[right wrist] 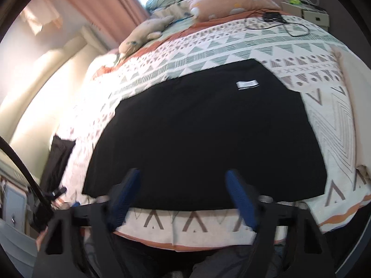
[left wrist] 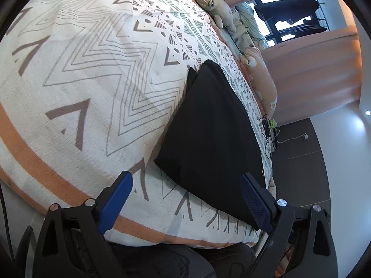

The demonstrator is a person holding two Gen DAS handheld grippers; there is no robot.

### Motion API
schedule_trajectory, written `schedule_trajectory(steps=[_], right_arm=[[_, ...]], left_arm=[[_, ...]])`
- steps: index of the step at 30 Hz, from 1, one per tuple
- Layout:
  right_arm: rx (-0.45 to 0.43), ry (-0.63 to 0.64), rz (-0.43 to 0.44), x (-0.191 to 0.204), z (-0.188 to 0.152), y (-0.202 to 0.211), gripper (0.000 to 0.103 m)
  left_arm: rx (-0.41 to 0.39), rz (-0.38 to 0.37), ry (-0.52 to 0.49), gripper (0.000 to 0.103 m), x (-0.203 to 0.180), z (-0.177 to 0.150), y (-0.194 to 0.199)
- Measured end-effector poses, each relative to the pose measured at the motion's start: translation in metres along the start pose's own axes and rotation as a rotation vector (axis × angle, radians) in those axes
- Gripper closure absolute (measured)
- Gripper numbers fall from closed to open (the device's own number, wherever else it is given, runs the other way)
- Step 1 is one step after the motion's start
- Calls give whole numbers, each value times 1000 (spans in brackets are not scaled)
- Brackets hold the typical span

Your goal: Fold large clothes

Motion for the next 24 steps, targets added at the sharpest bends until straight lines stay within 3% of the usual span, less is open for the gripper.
schedule_trajectory(steps=[3, 5, 13, 18, 24], right_arm=[[64, 11, -11, 9, -6, -22, 62], [92, 15, -15, 12, -7, -30, 66], [168, 51, -58, 31, -10, -67, 76], [216, 68, -92, 36, -10, -89, 76], [241, 99, -112, 49, -4, -124, 76]], left_arm=[[39, -19, 27, 26, 1, 0, -14], [66, -9, 34, 36, 1, 0, -23], [59, -9, 49, 38, -2, 9, -48], [13, -42, 35, 38, 1, 16, -51], [8, -25, 38, 38, 1, 14, -51]])
Point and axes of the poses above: each gripper's, at about its wrist camera, not at the fingertips, and y roughly against the way its jaws point, x to its left, z to its top, the point moved 2 cm from there along -y, roughly the way its jaws point, and after that the axes turned 12 degrees about -y, right-handed, at the moved point
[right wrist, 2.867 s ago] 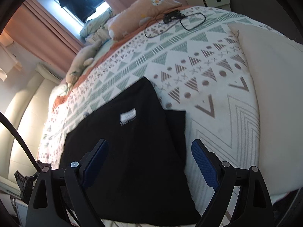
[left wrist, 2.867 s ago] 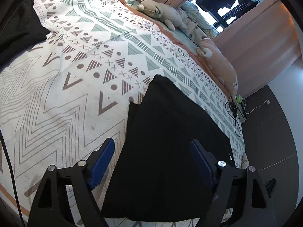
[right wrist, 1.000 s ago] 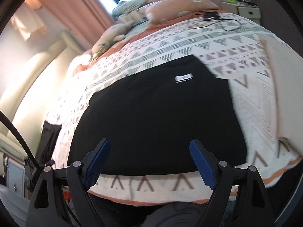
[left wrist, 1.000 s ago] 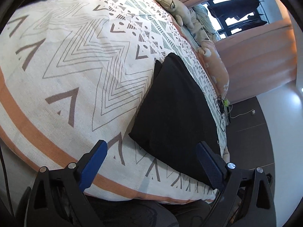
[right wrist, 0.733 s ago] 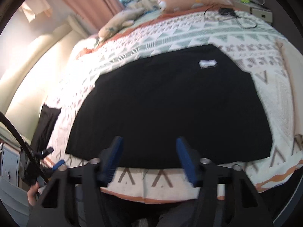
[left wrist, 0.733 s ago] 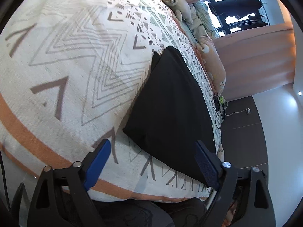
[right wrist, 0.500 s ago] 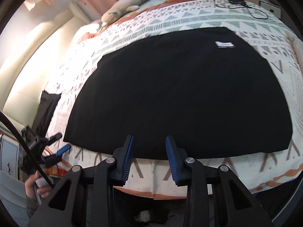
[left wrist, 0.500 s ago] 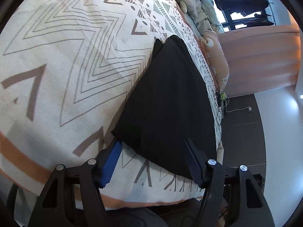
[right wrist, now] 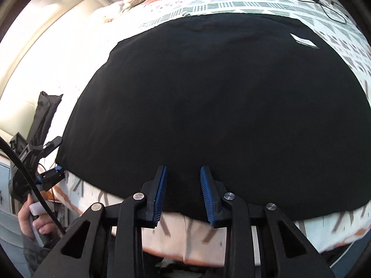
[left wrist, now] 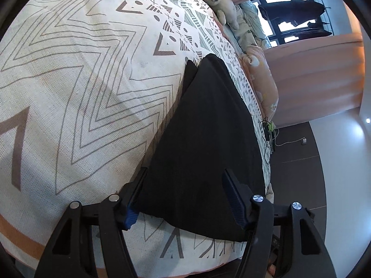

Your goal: Fold large clothes

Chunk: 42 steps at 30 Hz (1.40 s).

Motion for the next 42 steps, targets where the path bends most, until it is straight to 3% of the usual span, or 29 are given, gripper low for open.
schedule_trajectory(steps=[6, 14, 24, 31, 36, 42], right_arm=[[-18, 2, -42, 12, 29, -27, 76], [-58, -12, -89, 20, 80, -56, 76], [-84, -43, -120, 26, 140, -96, 76], [-64, -20, -168, 31, 165, -124, 76], [-23, 4, -180, 40, 160, -127, 76], [47, 14, -126, 32, 110, -126, 76]], left_arm=[[13, 2, 10, 39, -1, 0, -2], [13, 66, 56, 62, 2, 1, -7], [4, 72, 122, 73, 8, -1, -9], [-4, 30, 125, 82, 4, 2, -4], [-37, -46, 121, 83, -2, 4, 4], [-58, -75, 107, 83, -15, 9, 14]])
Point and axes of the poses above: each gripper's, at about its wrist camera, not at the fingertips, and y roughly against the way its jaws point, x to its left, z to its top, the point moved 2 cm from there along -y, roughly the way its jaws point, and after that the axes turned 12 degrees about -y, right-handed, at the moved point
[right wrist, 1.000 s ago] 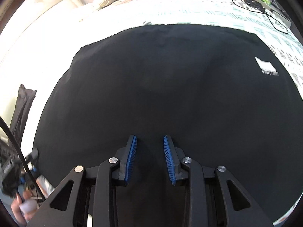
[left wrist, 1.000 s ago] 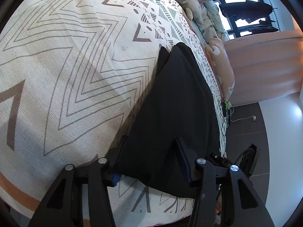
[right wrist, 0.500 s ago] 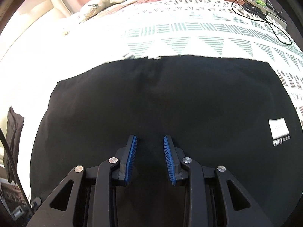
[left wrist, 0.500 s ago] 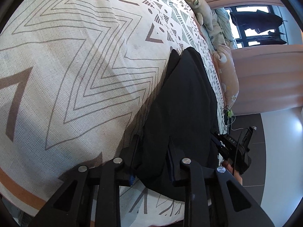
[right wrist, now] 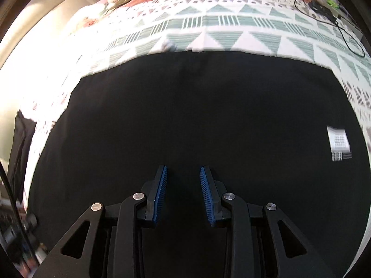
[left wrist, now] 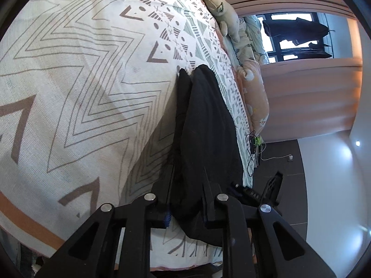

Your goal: Fold large clothes

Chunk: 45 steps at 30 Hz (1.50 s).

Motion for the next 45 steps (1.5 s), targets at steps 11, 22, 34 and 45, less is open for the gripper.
schedule_trajectory(steps=[11, 22, 34, 45], right_arm=[[60, 28, 61, -4, -93, -4, 76], [65, -19, 115, -13, -149, -25, 76], [18, -96, 201, -36, -200, -23, 76], [-148, -260, 286, -120, -210, 13, 43]], left_arm=[[-38, -49, -90, 85, -45, 6, 14], [-41, -111, -193, 87, -94, 3, 20], [4, -187, -364, 87, -186, -6, 5], [92, -239, -470, 87, -258, -28, -37]])
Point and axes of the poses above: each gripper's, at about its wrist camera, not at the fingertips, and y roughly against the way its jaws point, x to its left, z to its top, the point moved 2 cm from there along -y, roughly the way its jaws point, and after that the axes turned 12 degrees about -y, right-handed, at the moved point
